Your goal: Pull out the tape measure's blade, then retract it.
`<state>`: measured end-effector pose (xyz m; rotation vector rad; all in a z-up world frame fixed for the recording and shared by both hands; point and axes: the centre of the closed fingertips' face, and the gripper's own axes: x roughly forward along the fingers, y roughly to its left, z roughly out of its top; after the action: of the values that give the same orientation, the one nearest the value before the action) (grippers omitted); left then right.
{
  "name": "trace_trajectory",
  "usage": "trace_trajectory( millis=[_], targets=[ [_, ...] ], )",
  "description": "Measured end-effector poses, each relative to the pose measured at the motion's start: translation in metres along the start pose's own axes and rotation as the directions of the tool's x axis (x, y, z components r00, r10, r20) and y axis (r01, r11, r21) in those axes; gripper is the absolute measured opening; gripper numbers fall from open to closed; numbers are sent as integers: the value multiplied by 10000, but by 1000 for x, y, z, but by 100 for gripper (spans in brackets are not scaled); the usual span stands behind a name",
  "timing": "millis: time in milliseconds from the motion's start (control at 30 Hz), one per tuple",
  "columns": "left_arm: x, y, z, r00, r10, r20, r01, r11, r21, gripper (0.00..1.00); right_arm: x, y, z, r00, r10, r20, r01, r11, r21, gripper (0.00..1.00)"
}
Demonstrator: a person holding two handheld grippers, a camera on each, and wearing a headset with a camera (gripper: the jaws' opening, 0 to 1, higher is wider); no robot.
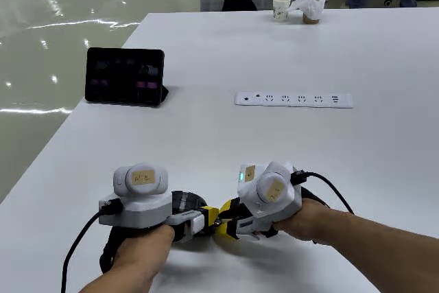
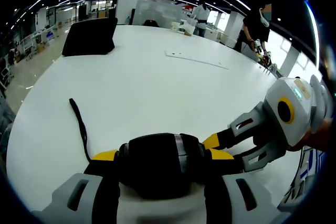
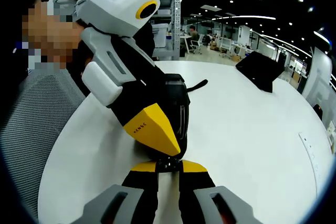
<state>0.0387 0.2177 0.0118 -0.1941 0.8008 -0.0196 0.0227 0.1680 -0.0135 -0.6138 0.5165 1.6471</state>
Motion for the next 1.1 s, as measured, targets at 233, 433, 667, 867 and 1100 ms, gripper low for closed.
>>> trace_trajectory(
  millis=[233,433,667,867,1100],
  targets=[
    [0,0,0,9999,-13,-107,14,10000,52,61,0,0,0,10000,-18,-38,17,10000,-55,12],
    [1,0,0,9999,-11,-166,12,10000,69,61,1,0,0,10000,-39,-48,39,10000,-67,12],
    [1,-1,-1,9993,-9,-375,10,10000,44,62,1,1,0,10000,-34,-73,36,9999,164,12],
    [0,-1,-1,9991,-43,-410,44,10000,20,63,1,1,0,9999,-86,-146,90,9996,264,13],
    [-1,-2,-1,9992,-43,-400,48,9999,133,63,-1,1,1,9996,-215,-166,218,9996,180,13]
  ],
)
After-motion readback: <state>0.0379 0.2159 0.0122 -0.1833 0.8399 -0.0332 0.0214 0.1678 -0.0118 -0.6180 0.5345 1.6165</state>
